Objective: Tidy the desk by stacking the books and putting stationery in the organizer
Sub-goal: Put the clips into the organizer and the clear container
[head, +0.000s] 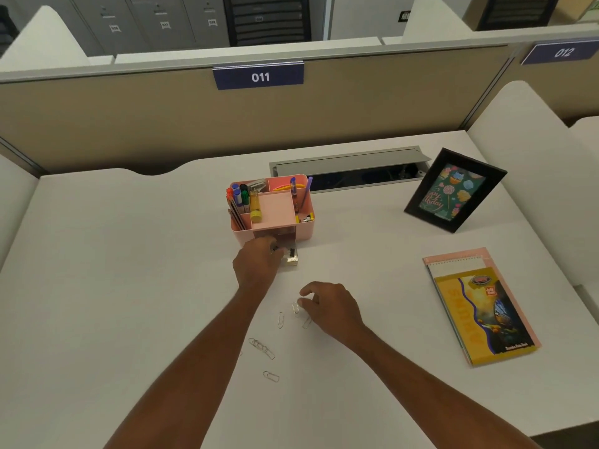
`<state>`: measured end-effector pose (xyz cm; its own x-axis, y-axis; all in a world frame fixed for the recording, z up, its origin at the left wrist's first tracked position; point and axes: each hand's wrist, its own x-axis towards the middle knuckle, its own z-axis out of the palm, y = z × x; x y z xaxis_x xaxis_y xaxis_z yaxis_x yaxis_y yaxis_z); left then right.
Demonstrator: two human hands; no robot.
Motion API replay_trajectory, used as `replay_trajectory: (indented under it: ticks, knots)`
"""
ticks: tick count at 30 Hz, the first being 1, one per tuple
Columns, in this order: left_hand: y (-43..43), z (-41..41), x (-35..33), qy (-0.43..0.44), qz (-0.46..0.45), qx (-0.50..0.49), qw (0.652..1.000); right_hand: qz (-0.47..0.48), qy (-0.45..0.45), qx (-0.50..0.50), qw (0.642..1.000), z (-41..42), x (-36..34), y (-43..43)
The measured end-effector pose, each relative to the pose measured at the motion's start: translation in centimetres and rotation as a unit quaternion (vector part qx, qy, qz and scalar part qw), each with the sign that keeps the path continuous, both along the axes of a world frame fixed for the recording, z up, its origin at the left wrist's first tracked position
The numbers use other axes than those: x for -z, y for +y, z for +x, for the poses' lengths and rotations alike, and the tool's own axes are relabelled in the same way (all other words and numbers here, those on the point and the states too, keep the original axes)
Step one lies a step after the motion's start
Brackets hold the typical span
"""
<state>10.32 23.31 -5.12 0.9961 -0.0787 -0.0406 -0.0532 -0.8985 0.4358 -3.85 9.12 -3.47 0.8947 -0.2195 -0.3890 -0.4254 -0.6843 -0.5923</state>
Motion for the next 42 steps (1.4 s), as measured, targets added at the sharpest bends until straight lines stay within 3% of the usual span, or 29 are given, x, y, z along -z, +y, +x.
replay_trajectory:
  ticks: [2, 4, 5, 7, 9, 10, 11, 17, 35, 42]
  knots:
    - [0.1, -1.0, -0.2, -0.044, -0.071, -0.067, 0.994, 0.208, 0.035, 0.111, 0.971, 0.8, -0.8, 0.2]
    - [0.2, -2.0, -0.2, -0.044, -0.179, -0.187, 0.965, 0.476, 0.080, 0.238, 0.843, 1.8, -1.6, 0.6]
    - [0.4, -2.2, -0.3, -0.014, -0.242, -0.259, 0.935, 0.555, 0.081, 0.281, 0.779, 2.4, -1.6, 0.7]
    - [0.9, -2.1, -0.2, 0.081, -0.384, -0.406, 0.825, 0.633, 0.076, 0.326, 0.698, 3.3, -1.5, 1.0]
    - [1.3, -2.3, -0.3, 0.164, -0.499, -0.476, 0.706, 0.656, 0.070, 0.344, 0.668, 4.2, -1.7, 1.4]
    - [1.4, -2.6, -0.3, 0.182, -0.536, -0.477, 0.672, 0.659, 0.064, 0.351, 0.662, 4.5, -1.8, 1.6]
    - [1.4, -2.9, -0.3, 0.191, -0.556, -0.466, 0.661, 0.664, 0.055, 0.357, 0.655, 4.9, -2.1, 1.8]
    - [1.1, -2.8, -1.4, 0.205, -0.594, -0.433, 0.646, 0.665, 0.034, 0.396, 0.631, 6.5, -2.7, 2.4]
    - [0.8, -0.4, -2.5, 0.218, -0.706, -0.400, 0.542, 0.633, 0.010, 0.418, 0.651, 10.5, -2.0, 2.5]
    - [0.8, -0.1, -2.6, 0.221, -0.713, -0.398, 0.533, 0.630, 0.013, 0.410, 0.659, 11.0, -1.6, 2.7]
